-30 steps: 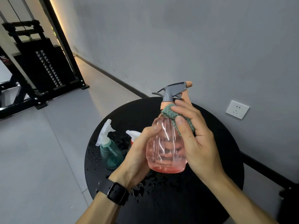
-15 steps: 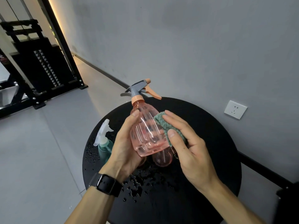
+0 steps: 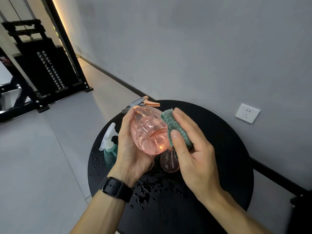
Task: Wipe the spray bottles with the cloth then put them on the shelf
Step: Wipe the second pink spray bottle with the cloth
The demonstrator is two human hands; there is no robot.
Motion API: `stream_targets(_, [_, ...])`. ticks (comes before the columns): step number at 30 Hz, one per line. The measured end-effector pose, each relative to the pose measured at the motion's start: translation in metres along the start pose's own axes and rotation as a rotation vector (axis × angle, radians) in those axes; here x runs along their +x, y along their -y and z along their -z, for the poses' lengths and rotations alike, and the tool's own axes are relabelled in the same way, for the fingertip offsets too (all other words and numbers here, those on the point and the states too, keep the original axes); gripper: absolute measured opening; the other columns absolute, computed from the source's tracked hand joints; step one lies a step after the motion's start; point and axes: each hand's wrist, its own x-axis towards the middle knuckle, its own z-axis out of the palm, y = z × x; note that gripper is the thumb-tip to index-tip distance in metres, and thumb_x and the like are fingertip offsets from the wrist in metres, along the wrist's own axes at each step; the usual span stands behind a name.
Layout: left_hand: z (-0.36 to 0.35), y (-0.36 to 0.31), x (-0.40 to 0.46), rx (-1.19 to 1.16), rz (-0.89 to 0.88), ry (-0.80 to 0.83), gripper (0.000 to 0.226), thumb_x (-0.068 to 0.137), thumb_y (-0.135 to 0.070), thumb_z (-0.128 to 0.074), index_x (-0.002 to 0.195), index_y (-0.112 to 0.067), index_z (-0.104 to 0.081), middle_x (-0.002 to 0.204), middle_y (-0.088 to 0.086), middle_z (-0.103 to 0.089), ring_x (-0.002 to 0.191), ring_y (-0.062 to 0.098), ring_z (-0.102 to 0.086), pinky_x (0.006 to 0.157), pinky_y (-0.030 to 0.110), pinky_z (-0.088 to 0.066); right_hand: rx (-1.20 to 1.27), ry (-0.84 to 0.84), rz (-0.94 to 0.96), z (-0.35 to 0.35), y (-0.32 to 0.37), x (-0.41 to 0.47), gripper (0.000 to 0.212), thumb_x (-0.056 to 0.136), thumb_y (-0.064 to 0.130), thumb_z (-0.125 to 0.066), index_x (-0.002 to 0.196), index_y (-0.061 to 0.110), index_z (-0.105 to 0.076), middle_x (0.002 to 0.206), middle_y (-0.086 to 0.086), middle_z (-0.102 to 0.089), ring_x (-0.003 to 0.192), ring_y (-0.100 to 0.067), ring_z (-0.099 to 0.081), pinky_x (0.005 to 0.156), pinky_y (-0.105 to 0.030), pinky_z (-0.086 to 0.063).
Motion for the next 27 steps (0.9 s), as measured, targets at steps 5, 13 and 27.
stream_targets(5, [0.003, 0.01, 0.001, -0.076, 0.032, -0.018, 0.059, 0.099, -0.053, -0.04, 0.094, -0.007, -0.077, 0.091, 0.01, -0.075, 0.075, 0.02, -0.073, 0.058, 0.028, -0.059, -0.142, -0.013, 0.177, -0.009, 0.0, 0.002, 0.039, 0.097, 0.009, -0.053, 0.135, 0.005, -0.051, 0.144, -0.004, -0.049, 0.141, -0.015, -0.037, 0.112, -0.025, -0.035])
stream_targets(13, [0.01, 0.01, 0.004, -0.071, 0.062, -0.081, 0.06, 0.097, -0.058, -0.047, 0.124, -0.009, -0.068, 0.141, 0.012, -0.056, 0.141, 0.028, -0.043, 0.123, 0.044, -0.022, -0.3, 0.024, 0.373, -0.022, -0.001, 0.003, 0.037, 0.096, 0.004, -0.053, 0.133, 0.001, -0.05, 0.143, -0.012, -0.049, 0.142, -0.026, -0.034, 0.113, -0.037, -0.037])
stream_targets(27, [0.013, 0.01, 0.005, -0.111, 0.049, -0.041, 0.064, 0.093, -0.062, -0.046, 0.092, -0.006, -0.076, 0.082, 0.01, -0.068, 0.07, 0.02, -0.069, 0.067, 0.029, -0.061, -0.443, 0.19, 0.561, -0.019, -0.022, -0.022, 0.055, 0.083, -0.012, -0.068, 0.133, 0.003, -0.05, 0.143, -0.011, -0.047, 0.142, -0.027, -0.035, 0.108, -0.051, -0.04])
